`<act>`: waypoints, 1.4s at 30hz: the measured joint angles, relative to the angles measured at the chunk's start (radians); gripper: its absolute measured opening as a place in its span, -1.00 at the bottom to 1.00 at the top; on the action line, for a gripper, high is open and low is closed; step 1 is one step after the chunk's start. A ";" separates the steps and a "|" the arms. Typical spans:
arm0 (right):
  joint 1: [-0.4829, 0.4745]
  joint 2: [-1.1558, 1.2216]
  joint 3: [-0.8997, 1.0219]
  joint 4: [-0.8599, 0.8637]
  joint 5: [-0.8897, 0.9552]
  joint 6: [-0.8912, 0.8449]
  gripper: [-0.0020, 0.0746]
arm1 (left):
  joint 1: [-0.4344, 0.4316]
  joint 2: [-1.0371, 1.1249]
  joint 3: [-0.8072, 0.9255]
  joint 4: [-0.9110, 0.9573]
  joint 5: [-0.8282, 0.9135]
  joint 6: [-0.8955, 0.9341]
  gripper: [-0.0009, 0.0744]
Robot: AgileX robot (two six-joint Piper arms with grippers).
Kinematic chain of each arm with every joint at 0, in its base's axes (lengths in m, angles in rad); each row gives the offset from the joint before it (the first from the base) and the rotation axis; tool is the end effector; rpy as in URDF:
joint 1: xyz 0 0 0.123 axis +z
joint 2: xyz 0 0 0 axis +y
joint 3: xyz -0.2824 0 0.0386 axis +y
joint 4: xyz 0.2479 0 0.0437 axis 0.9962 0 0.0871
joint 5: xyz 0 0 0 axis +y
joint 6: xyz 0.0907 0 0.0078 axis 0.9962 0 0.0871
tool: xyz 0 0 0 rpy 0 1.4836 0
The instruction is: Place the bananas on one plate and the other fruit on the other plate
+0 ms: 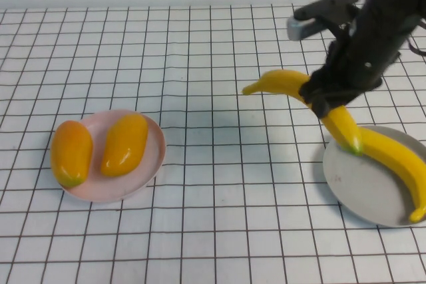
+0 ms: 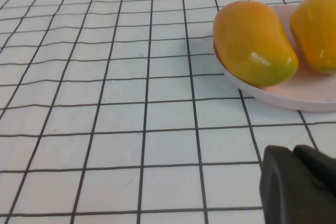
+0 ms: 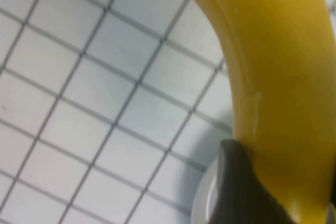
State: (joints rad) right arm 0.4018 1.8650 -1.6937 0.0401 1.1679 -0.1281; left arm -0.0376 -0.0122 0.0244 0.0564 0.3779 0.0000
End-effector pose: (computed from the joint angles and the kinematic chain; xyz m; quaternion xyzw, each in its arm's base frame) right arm 0.3659 0.1591 0.2965 -0.2538 0.9539 0.0409 0.1546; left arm 0.0524 -0.0001 0.1716 0.0301 0.8050 0.0128 0.5924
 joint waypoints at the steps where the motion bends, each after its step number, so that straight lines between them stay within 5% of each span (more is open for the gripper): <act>1: 0.000 -0.055 0.085 -0.014 -0.035 0.030 -0.17 | 0.000 0.000 0.000 0.000 0.000 0.000 -0.99; 10: 0.000 -0.271 0.603 -0.214 -0.251 0.160 -0.17 | 0.000 0.000 0.000 0.000 0.000 0.000 -0.99; 18: -0.082 -0.203 0.640 -0.233 -0.352 0.231 -0.16 | 0.000 0.000 0.000 0.000 0.000 0.000 -0.99; 26: -0.125 -0.181 0.640 -0.232 -0.300 0.232 0.27 | 0.000 0.000 0.000 0.000 0.000 0.000 -0.99; 29: -0.125 -0.241 0.646 -0.223 -0.292 0.232 0.11 | 0.000 0.000 0.000 0.000 0.000 0.000 -0.99; 36: -0.123 -0.650 0.750 -0.050 -0.431 0.193 -0.78 | 0.000 0.000 0.000 0.000 0.000 0.000 -0.99; 42: -0.123 -1.083 0.923 0.060 -0.517 0.134 -0.97 | 0.000 0.000 0.000 0.000 0.000 0.000 -0.99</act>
State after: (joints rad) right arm 0.2787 0.7822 -0.7708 0.1005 0.6509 0.0060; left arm -0.0376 -0.0122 0.0244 0.0564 0.3779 0.0000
